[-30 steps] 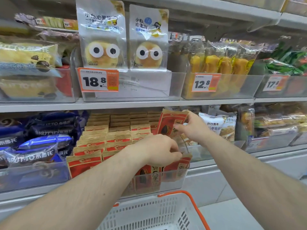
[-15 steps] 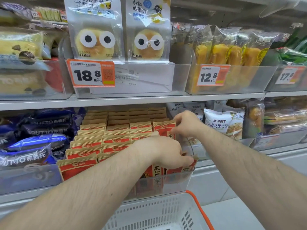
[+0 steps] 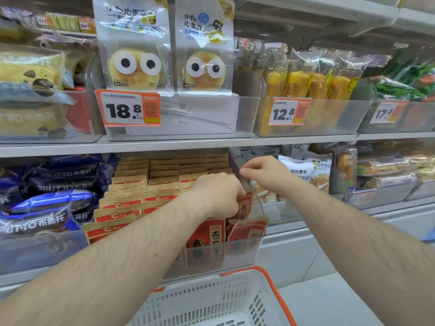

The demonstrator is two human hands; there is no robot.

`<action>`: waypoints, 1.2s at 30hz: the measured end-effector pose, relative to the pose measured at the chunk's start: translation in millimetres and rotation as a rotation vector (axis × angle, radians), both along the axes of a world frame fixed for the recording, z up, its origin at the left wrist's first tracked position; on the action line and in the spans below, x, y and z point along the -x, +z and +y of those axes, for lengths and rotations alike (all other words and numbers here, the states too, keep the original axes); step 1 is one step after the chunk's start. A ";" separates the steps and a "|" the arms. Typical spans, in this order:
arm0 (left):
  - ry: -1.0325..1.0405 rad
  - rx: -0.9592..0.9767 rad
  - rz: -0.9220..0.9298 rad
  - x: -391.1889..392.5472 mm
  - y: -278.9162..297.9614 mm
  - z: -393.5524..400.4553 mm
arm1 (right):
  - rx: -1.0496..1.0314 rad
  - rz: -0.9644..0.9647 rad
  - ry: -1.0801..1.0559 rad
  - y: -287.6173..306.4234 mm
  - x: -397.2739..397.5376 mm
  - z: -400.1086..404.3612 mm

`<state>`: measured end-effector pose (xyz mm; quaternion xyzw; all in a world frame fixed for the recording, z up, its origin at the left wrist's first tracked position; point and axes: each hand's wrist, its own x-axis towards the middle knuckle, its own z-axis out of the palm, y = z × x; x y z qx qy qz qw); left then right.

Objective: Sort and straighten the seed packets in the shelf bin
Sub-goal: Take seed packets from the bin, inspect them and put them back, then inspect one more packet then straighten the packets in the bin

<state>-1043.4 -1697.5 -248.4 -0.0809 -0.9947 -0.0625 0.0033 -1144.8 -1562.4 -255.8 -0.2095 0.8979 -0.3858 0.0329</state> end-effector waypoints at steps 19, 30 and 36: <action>0.027 -1.371 0.384 -101.1 59.0 -53.7 | 0.422 0.111 0.162 83.3 -163.2 -12.9; 0.127 -1.506 0.331 -174.9 -44.7 -62.2 | 0.580 -0.260 0.031 -13.7 -215.9 -28.8; 0.105 -1.522 0.361 -184.0 -66.6 -61.8 | 0.622 -0.297 0.013 -33.7 -228.3 -29.0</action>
